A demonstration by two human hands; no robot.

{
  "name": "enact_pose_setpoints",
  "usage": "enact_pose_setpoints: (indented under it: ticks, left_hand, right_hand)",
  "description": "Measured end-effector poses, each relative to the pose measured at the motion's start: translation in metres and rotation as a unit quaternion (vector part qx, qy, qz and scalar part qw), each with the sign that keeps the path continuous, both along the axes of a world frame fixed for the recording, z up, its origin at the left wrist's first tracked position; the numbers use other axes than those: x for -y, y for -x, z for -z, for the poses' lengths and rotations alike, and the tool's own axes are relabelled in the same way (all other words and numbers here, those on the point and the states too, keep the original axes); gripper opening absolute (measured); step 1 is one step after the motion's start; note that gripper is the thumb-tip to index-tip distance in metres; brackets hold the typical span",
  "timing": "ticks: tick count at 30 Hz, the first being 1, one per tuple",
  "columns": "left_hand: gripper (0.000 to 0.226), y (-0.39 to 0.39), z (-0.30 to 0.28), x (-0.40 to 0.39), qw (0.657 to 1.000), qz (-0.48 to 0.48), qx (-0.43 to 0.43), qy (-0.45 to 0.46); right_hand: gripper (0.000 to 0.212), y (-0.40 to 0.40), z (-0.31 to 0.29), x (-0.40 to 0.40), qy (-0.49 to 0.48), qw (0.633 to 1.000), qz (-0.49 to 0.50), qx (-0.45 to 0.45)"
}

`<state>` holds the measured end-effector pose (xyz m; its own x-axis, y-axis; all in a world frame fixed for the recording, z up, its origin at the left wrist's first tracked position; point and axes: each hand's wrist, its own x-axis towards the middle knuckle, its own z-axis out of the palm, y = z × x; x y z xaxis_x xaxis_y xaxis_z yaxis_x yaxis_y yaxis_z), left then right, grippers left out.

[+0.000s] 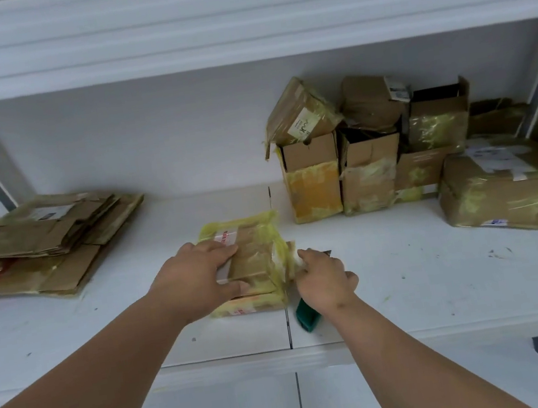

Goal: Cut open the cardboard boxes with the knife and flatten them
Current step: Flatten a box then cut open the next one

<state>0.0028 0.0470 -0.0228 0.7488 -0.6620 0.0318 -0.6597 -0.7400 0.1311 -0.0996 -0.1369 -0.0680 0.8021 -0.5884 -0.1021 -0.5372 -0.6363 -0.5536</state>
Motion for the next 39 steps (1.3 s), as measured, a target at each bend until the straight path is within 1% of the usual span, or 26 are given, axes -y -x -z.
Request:
enact_pose_setpoints:
  ticks: [2, 4, 5, 7, 9, 11, 13, 15, 17, 19, 21, 23, 25, 28, 29, 31, 33, 35, 39]
  left_hand:
    - [0.080, 0.000, 0.002, 0.008, 0.998, -0.043, 0.044, -0.015]
    - [0.081, -0.002, 0.004, 0.014, 0.995, -0.077, 0.058, -0.011]
    - [0.080, -0.004, 0.006, 0.017, 0.995, -0.081, 0.052, -0.009]
    - [0.077, -0.009, 0.012, 0.022, 0.998, -0.056, 0.026, -0.018]
    - [0.074, -0.016, 0.020, 0.024, 0.999, -0.027, -0.004, -0.033]
    - [0.073, -0.027, 0.025, 0.021, 0.999, -0.019, -0.029, -0.010]
    - [0.074, -0.038, 0.027, 0.017, 1.000, -0.005, -0.027, 0.001]
    - [0.074, -0.045, 0.024, 0.016, 1.000, 0.001, -0.003, -0.003]
    - [0.070, -0.049, 0.020, 0.018, 1.000, -0.011, 0.020, -0.004]
    - [0.066, -0.051, 0.014, 0.019, 0.999, -0.031, 0.014, 0.005]
    - [0.069, -0.055, 0.009, 0.020, 1.000, -0.024, 0.002, 0.013]
    - [0.077, -0.059, 0.007, 0.020, 1.000, 0.017, -0.012, 0.002]
    - [0.086, -0.062, 0.007, 0.023, 0.998, 0.041, -0.042, -0.004]
    - [0.090, -0.058, 0.014, 0.028, 0.997, 0.029, -0.073, 0.021]
    - [0.086, -0.055, 0.017, 0.030, 0.997, 0.023, -0.074, 0.030]
    - [0.072, -0.053, 0.020, 0.035, 0.997, 0.010, -0.057, 0.045]
    - [0.064, -0.056, 0.017, 0.037, 0.999, 0.011, -0.040, 0.034]
    - [0.064, -0.065, 0.011, 0.034, 0.999, 0.024, -0.035, 0.013]
    - [0.065, -0.078, 0.001, 0.029, 0.998, 0.026, -0.059, 0.005]
  right_hand:
    - [0.046, 0.005, 0.010, 0.007, 0.051, 0.999, 0.005, -0.016]
    - [0.054, 0.009, 0.016, 0.011, 0.059, 0.998, 0.001, -0.033]
    - [0.059, 0.009, 0.019, 0.013, 0.063, 0.997, -0.005, -0.043]
    - [0.063, 0.010, 0.022, 0.013, 0.078, 0.995, -0.020, -0.065]
    - [0.060, 0.010, 0.023, 0.014, 0.077, 0.995, -0.020, -0.065]
    - [0.055, 0.009, 0.023, 0.019, 0.060, 0.996, -0.011, -0.061]
    - [0.044, 0.009, 0.020, 0.025, 0.042, 0.998, -0.006, -0.051]
    - [0.022, 0.008, 0.014, 0.030, 0.010, 1.000, 0.005, -0.026]
    - [0.010, 0.005, 0.011, 0.035, -0.044, 0.998, 0.035, 0.009]
    - [0.018, 0.003, 0.009, 0.038, -0.131, 0.987, 0.070, 0.058]
    - [0.025, 0.004, 0.009, 0.036, -0.206, 0.969, 0.084, 0.109]
    - [0.025, 0.006, 0.011, 0.031, -0.226, 0.960, 0.064, 0.150]
    - [0.022, 0.007, 0.013, 0.027, -0.197, 0.965, 0.021, 0.170]
    - [0.013, 0.009, 0.015, 0.022, -0.133, 0.975, -0.023, 0.175]
    - [0.012, 0.010, 0.016, 0.022, -0.111, 0.979, -0.029, 0.169]
    - [0.013, 0.011, 0.017, 0.024, -0.075, 0.985, -0.034, 0.153]
    - [0.016, 0.013, 0.018, 0.027, -0.057, 0.988, -0.039, 0.139]
    - [0.016, 0.014, 0.018, 0.029, -0.047, 0.988, -0.052, 0.138]
    - [0.020, 0.013, 0.016, 0.025, -0.026, 0.982, -0.093, 0.161]
